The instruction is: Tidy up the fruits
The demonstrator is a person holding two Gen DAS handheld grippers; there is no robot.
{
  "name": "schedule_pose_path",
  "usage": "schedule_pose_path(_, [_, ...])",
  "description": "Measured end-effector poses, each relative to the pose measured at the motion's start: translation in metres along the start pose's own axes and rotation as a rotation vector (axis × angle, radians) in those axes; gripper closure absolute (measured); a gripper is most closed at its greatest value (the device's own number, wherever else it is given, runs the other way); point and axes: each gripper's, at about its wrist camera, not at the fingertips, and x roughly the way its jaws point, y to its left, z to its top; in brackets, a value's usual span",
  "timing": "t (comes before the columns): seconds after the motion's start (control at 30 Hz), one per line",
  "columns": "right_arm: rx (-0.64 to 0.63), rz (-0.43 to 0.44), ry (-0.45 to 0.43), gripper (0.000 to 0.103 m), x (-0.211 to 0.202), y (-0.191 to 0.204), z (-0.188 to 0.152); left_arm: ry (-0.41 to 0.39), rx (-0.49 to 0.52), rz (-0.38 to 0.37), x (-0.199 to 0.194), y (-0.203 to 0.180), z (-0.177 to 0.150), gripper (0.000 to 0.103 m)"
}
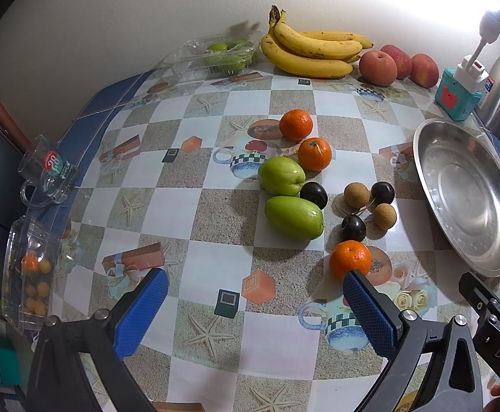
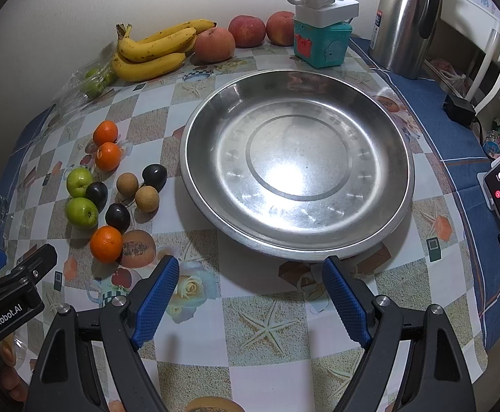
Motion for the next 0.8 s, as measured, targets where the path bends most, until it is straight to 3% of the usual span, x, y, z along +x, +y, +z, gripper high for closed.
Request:
schedule_pose_path(0.57, [0.003,0.007,-0.002,0.017,-0.002,0.001,0.002,-0.008,-0.013,-0.014,-0.006,0.001,0.008,0.000])
schedule_pose_path(0.8, [-0.015,0.059,-0.050,0.017,-0.017,0.018,0.025,-0.009,-0.060,-0.037,-0.013,0.014,0.034,0.000])
